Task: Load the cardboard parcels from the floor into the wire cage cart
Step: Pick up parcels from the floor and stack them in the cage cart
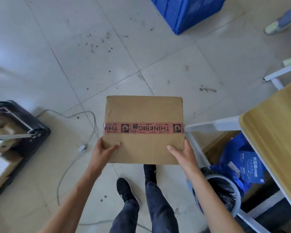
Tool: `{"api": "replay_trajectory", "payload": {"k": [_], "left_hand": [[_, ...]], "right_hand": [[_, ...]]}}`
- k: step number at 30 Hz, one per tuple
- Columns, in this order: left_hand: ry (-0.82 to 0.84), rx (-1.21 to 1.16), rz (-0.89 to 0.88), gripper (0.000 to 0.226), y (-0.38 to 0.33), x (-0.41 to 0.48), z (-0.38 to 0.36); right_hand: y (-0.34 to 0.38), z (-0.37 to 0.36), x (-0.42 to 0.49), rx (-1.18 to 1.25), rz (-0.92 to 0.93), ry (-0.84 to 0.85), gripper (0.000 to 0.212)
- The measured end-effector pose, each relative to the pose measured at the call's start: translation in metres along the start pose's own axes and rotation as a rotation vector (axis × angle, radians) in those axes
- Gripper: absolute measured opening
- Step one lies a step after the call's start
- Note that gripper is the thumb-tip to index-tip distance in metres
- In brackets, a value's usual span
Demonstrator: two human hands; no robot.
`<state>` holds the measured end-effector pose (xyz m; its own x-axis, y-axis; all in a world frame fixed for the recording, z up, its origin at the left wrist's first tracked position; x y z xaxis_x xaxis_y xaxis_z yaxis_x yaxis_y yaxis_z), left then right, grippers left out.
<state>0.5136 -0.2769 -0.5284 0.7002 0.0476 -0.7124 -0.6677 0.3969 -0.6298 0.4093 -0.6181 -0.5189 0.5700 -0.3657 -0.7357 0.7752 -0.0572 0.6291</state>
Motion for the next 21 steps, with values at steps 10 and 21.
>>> {"api": "replay_trajectory", "payload": {"k": [10, 21], "left_hand": [[-0.396, -0.391, -0.208, 0.047, -0.123, -0.234, 0.164], [-0.993, -0.596, -0.162, 0.070, 0.014, -0.557, 0.294]], "right_hand": [[0.263, -0.039, -0.169, -0.161, 0.428, 0.253, 0.058], [0.298, -0.210, -0.438, -0.479, 0.768, 0.761, 0.047]]}}
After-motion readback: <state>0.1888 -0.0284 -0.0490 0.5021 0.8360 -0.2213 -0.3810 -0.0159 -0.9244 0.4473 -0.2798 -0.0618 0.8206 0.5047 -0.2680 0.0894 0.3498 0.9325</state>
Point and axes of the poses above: each hand's wrist, its own x-axis towards the middle knuckle, its own z-axis out of the back of the hand, y = z × x, the point moved 10 cm from there along x, towards the middle knuckle, and after that the axes turned 3 degrees about x, right-handed, at the moved point
